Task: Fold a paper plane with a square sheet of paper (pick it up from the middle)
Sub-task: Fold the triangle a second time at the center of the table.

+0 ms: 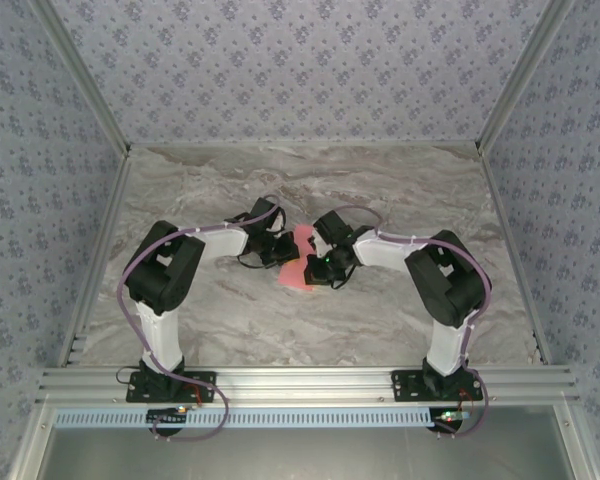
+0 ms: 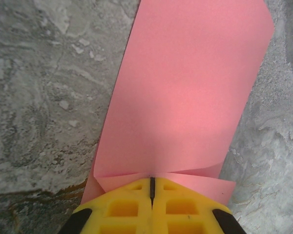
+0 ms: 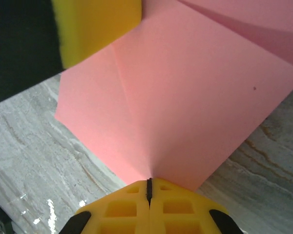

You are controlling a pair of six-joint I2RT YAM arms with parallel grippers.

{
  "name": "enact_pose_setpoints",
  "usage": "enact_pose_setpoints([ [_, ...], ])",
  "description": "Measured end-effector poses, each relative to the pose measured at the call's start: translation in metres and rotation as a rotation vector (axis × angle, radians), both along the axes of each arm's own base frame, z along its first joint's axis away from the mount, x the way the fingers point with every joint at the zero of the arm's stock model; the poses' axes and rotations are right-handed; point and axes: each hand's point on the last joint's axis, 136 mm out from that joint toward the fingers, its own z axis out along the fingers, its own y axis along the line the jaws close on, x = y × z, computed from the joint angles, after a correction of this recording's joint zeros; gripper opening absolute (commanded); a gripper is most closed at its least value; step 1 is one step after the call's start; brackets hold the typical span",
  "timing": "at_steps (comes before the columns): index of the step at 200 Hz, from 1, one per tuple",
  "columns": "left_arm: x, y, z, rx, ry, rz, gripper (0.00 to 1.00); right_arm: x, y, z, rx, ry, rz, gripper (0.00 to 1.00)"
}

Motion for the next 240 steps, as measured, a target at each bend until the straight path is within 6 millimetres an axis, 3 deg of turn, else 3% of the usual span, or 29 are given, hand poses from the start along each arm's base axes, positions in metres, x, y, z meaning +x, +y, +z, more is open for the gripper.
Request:
enact_pose_setpoints([
  [45, 0.0, 0.0, 0.0, -0.002, 0.004, 0.006, 0.03, 0.017, 0.011, 0.018, 0.036, -0.048, -0.005, 0.0],
  [70, 0.0, 0.0, 0.0, -0.002, 0.005, 0.006, 0.02, 0.022, 0.013, 0.013, 0.03, -0.047, -0.012, 0.0],
  [117, 0.0, 0.0, 0.0, -0.005, 0.01, 0.011, 0.02, 0.02, 0.012, -0.004, 0.007, -0.012, -0.022, 0.0],
  [181, 0.0, 0.0, 0.0, -0.006, 0.016, 0.019, 0.02, 0.02, 0.012, -0.004, 0.004, -0.011, -0.011, 0.0],
  [240, 0.0, -0.001, -0.001, -0.015, 0.016, 0.024, 0.02, 0.001, 0.003, -0.006, -0.003, 0.023, 0.024, 0.0],
])
